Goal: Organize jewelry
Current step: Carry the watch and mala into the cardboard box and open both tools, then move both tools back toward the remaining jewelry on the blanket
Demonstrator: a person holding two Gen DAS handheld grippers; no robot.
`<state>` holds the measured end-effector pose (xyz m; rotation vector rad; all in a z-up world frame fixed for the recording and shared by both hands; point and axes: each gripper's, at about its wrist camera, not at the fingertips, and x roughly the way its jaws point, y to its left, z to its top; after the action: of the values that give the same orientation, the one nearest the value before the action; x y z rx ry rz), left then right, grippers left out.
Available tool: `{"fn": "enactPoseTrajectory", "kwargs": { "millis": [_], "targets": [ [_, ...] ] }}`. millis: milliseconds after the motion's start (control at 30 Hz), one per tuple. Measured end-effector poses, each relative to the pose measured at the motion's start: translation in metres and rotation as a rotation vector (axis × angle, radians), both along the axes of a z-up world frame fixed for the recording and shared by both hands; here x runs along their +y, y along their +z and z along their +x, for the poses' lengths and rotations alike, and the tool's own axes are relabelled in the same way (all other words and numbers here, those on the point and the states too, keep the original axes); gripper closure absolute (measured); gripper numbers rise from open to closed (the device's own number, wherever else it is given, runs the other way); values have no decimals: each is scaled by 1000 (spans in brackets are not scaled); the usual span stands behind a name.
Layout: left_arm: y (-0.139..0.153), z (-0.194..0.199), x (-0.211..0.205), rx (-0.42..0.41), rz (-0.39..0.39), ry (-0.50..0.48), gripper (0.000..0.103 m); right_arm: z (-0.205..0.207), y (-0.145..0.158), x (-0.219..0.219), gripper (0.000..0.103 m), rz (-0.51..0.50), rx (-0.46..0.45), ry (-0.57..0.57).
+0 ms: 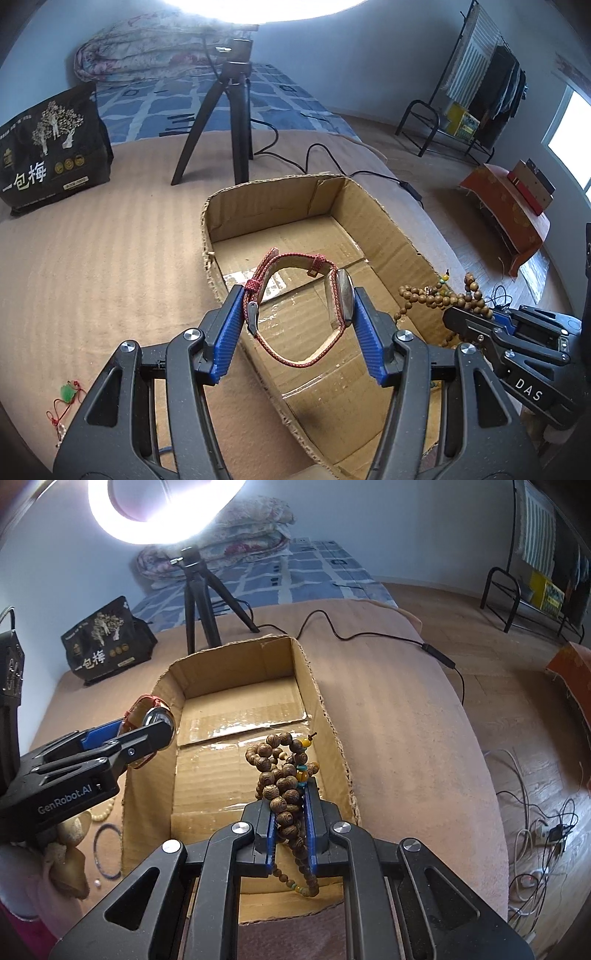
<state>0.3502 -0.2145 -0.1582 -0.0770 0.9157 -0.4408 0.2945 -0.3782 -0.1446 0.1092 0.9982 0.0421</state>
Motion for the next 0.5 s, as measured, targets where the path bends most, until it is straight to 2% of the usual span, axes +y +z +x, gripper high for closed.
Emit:
{"fn": "enactPoseTrajectory", "kwargs": {
  "millis": [233, 267, 300, 333, 367, 400, 433, 500],
  "targets": [
    [4, -3, -4, -3, -10, -14, 42, -3, 0, 2, 92, 10, 4, 6],
    [4, -4, -4, -2, -11, -13, 41, -3, 0, 2, 89, 10, 7, 6],
    [5, -4, -4, -2, -13, -9, 41, -3, 0, 2, 85, 12, 13, 8],
    [6, -5, -4, -2, -14, -5, 40, -3, 0, 3, 71, 13, 17, 10],
    [7, -4, -3, 1, -13, -2, 35, -5, 1, 3, 54, 14, 16, 11],
    [8, -5, -3, 3, -15, 4, 32, -6, 2, 4, 46, 11, 10, 13],
    [9, -5, -1, 0, -16, 8, 32, -7, 4, 5, 40, 1, -1, 14],
    [11, -6, 1, -5, -19, 12, 32, -9, 7, 8, 40, -17, -9, 21]
  ]
}}
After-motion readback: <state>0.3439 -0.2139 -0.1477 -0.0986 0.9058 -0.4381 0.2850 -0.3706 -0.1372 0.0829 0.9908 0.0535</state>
